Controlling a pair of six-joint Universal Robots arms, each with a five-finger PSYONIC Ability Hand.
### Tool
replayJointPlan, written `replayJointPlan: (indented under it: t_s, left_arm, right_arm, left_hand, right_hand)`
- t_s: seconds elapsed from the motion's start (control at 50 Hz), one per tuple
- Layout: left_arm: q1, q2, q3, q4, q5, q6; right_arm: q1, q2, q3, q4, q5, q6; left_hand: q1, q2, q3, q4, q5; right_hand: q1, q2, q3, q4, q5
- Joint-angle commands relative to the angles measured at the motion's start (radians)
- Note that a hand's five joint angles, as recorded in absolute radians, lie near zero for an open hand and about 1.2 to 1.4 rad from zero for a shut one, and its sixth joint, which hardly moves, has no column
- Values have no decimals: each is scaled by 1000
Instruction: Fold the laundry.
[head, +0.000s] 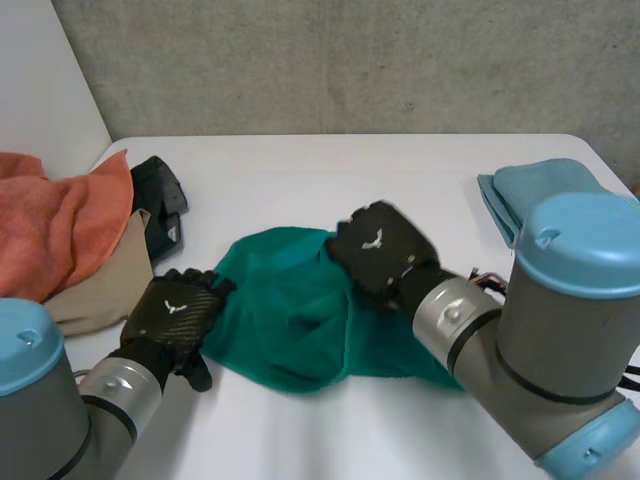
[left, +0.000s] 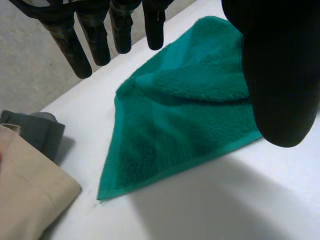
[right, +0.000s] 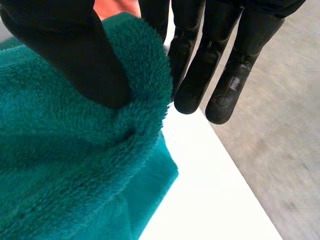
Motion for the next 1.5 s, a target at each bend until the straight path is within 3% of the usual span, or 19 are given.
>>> replayJointPlan:
  t_s: [0.02,0.36,0.62,0.68,0.7,0.72,0.76,0.86,1.04,1.14,1.22,1.32,1.5]
  left_arm:
    - [1,-60,36,-3,0,-66]
    - [-13,-226,151,-23,-8,-64]
    - [-13,-361,270,-23,-12,-60]
    - [-12,-382,303,-25,-37,-47]
    - [-12,-379,319,-23,-64,-43]
    - [-12,-378,327,-23,-78,-43]
    - [-13,-372,341,-23,-112,-41]
    - [-15,-207,347,-32,-192,-27]
    - [-31,196,326,-72,-160,92]
    - [-36,273,329,-158,-120,155]
    - [-38,270,337,-245,-112,174]
    - [-36,157,359,-267,-121,177]
    - [-27,-242,594,-265,-127,284]
  right_arm:
    - [-11,-2,-64,21,150,64]
    - [-134,53,-110,21,169,115]
    - [-183,58,-108,24,169,127]
    - [-192,58,-107,26,169,121]
    - [-192,58,-104,27,169,120]
    - [-194,56,-102,27,169,118]
    - [-195,55,-95,27,167,113]
    - [-206,15,-93,55,150,67]
    - [-252,-209,-136,291,141,-271]
    - [-258,-296,-157,492,146,-391]
    - [-252,-318,-157,616,132,-396]
    - [-248,-265,-139,656,136,-405]
    - [-241,79,-350,640,162,-384]
  left_hand:
    - [42,47,38,44,31]
    - [86,91,82,88,75]
    - [441,446,437,443,430]
    - [710,716,707,713,699]
    - [1028,1034,1024,1031,1017]
    - [1182,1188,1178,1184,1171]
    - [1183,1189,1180,1186,1173]
    - [1183,1189,1180,1186,1173]
    - [1183,1189,1180,1186,1173]
    - [1183,1189,1180,1186,1173]
    - [1183,1189,1180,1186,1173]
    - [1183,1189,1180,1186,1173]
    - [1183,1189,1180,1186,1173]
  right_hand:
    - [430,222,217,208,239]
    - [430,222,217,208,239]
    - [430,222,217,208,239]
    - [430,222,217,208,239]
    - [430,222,217,208,239]
    - [430,222,217,208,239]
    - [430,222,217,208,239]
    - [430,222,217,208,239]
    - [430,222,217,208,239]
    - [430,222,217,208,239]
    - [430,222,217,208,239]
    - [430,222,217,208,239]
    - [430,222,217,208,239]
